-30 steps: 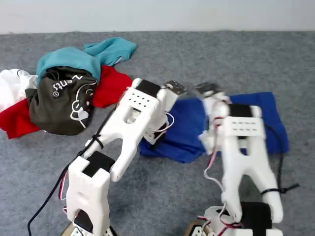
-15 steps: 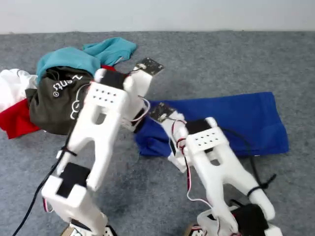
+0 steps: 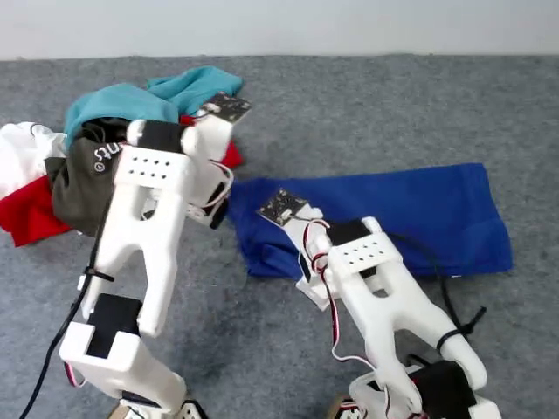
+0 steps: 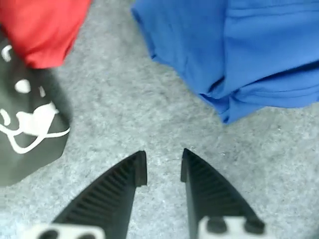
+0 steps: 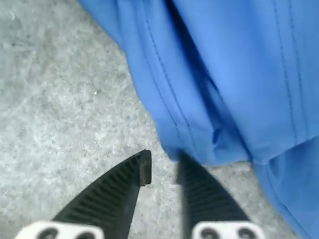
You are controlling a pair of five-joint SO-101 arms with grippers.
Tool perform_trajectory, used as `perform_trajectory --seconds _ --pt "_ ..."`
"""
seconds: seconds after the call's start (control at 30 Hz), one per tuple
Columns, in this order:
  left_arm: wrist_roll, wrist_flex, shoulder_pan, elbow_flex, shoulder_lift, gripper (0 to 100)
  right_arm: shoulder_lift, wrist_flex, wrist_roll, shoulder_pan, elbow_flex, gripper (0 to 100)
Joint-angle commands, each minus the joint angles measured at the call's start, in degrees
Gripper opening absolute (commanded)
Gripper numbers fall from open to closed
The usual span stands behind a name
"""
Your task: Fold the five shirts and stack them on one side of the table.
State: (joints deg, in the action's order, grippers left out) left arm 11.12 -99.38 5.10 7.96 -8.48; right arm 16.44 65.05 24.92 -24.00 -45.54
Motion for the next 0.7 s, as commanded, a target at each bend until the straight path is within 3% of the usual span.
perform_trajectory --seconds 0.0,0.37,0.67 --pt "0.7 -1.1 -1.5 0.3 2.9 13 0.8 -4.1 -0.5 -0.5 -2.1 0.8" --pt "0.7 -1.1 -1.2 0.3 2.9 13 0.8 -4.4 -0.6 -0.3 -2.4 12.8" --pt "0.7 -1.1 -1.2 0.3 2.9 13 -1.8 4.6 -0.3 -0.7 2.5 15.4"
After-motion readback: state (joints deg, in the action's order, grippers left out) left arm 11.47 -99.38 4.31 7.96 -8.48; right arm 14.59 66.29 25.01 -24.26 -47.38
